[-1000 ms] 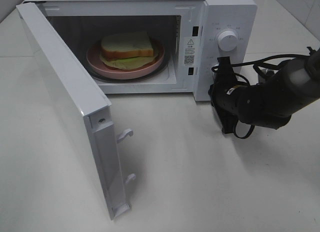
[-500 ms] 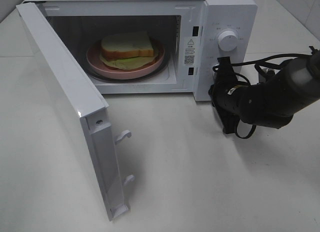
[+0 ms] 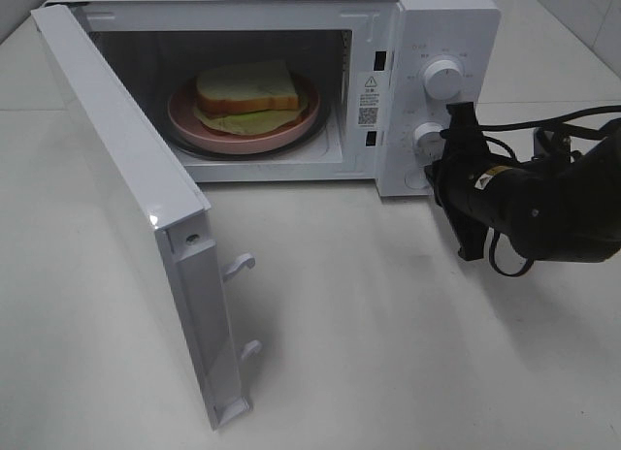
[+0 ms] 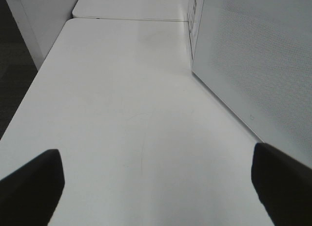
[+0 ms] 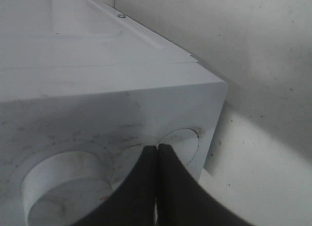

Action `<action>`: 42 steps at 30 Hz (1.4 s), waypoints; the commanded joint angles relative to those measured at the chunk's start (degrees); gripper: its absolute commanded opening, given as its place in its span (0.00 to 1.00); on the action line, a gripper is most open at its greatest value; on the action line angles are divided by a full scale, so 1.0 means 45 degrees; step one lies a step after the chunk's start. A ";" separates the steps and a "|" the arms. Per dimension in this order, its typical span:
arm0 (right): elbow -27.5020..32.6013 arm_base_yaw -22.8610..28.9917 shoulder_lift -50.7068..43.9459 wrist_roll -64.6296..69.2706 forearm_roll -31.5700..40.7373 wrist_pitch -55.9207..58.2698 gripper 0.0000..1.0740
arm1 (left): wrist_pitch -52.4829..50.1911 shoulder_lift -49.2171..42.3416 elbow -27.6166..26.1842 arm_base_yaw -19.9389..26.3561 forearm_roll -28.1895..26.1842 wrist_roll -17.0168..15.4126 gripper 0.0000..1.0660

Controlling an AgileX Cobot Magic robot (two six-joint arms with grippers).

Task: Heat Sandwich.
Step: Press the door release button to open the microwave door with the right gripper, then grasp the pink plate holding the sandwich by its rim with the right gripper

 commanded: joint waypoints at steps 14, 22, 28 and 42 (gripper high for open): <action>0.1808 -0.0051 -0.3667 -0.0802 -0.2012 0.3973 0.03 | -0.0051 -0.0331 0.0025 0.0025 -0.0038 0.0013 0.92; 0.1795 -0.0051 -0.5309 -0.2559 -0.3285 0.7652 0.03 | -0.0051 -0.0331 0.0025 0.0025 -0.0038 0.0013 0.92; 0.1783 -0.0051 -0.6303 -0.5895 -0.3412 1.0504 0.06 | -0.0051 -0.0331 0.0025 0.0025 -0.0038 0.0013 0.92; 0.0102 -0.0051 -0.6570 -1.1867 -0.3412 1.6323 0.09 | -0.0051 -0.0331 0.0025 0.0025 -0.0038 0.0013 0.92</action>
